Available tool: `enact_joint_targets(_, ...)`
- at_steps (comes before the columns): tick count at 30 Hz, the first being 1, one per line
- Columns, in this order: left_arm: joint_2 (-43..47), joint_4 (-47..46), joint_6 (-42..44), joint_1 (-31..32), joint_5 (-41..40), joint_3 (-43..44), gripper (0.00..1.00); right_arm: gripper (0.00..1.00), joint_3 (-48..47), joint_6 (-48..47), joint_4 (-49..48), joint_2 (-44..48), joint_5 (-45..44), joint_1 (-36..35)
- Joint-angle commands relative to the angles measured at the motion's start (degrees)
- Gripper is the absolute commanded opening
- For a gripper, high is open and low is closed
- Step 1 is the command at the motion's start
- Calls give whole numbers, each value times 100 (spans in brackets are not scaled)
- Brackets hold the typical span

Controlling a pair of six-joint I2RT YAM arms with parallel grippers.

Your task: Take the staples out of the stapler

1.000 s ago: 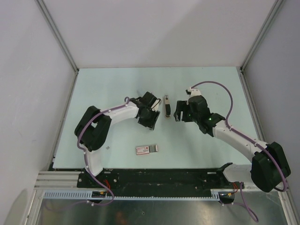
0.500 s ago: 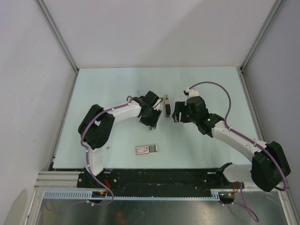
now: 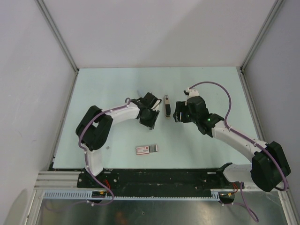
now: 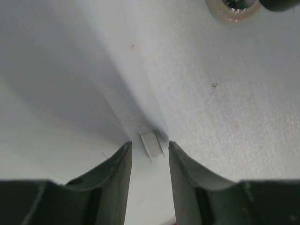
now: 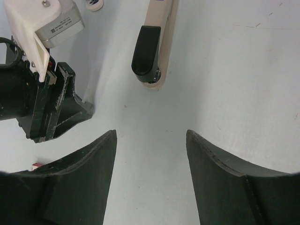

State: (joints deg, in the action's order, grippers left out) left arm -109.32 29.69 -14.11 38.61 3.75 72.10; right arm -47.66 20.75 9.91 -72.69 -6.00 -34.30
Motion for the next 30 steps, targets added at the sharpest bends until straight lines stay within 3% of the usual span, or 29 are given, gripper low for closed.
enact_joint_targets(1, 175, -101, -135, 49, 45, -203, 41, 65, 7, -38, -170, 46, -75, -19)
enact_joint_targets(21, -191, -105, -94, 143, 86, -66, 31, 61, 82, -96, -197, 154, -16, 35)
enact_joint_targets(30, -113, -87, -29, 155, 393, 62, 14, 58, 81, -93, -262, 214, 75, 50)
